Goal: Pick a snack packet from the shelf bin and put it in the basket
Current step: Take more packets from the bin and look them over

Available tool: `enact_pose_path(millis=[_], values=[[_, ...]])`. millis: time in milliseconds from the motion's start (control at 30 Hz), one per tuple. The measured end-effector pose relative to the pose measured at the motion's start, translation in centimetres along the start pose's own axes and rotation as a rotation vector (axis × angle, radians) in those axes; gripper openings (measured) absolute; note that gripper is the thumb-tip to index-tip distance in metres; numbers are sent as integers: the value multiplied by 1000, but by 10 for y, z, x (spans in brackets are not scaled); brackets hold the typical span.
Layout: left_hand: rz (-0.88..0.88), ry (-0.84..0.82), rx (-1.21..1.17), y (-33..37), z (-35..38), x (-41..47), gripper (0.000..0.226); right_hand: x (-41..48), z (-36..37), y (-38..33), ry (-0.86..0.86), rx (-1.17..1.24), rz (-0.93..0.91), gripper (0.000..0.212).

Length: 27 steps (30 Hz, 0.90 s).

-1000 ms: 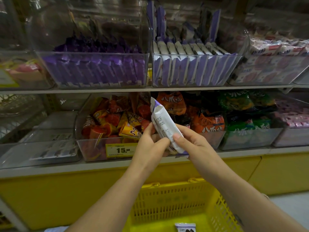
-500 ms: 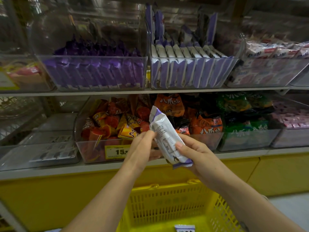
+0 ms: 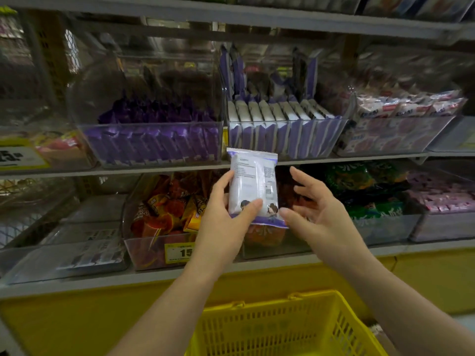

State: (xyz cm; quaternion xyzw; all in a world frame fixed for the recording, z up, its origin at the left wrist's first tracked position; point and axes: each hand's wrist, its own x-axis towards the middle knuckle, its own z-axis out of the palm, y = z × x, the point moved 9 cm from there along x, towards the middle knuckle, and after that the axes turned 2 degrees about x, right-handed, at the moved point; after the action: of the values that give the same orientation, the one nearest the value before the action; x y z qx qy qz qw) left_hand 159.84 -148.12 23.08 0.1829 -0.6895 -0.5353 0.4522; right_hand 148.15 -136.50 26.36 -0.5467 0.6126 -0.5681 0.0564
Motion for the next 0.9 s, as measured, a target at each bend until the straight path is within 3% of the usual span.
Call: enact_pose_path(millis=[100, 200, 333, 433, 567, 700, 800, 900], values=[[95, -19, 132, 36, 9, 10, 62, 6, 9, -31, -191, -328, -217, 71], [206, -68, 224, 76, 25, 19, 64, 23, -2, -53, -134, -463, -330, 78], [272, -148, 326, 111, 46, 36, 75, 50, -26, -79, -53, -420, -409, 79], [305, -189, 407, 128, 53, 54, 79, 72, -38, -88, -39, -325, -394, 67], [328, -254, 528, 140, 52, 95, 65, 112, -57, -87, 2, -221, -328, 51], [435, -98, 889, 156, 25, 150, 42, 161, -59, -73, 50, -268, -247, 45], [464, -14, 1175, 159, 6, 195, 49, 202, -53, -64, 66, -231, -239, 45], [412, -31, 1291, 149, 2, 234, 63, 241, -41, -59, 79, -239, -229, 42]])
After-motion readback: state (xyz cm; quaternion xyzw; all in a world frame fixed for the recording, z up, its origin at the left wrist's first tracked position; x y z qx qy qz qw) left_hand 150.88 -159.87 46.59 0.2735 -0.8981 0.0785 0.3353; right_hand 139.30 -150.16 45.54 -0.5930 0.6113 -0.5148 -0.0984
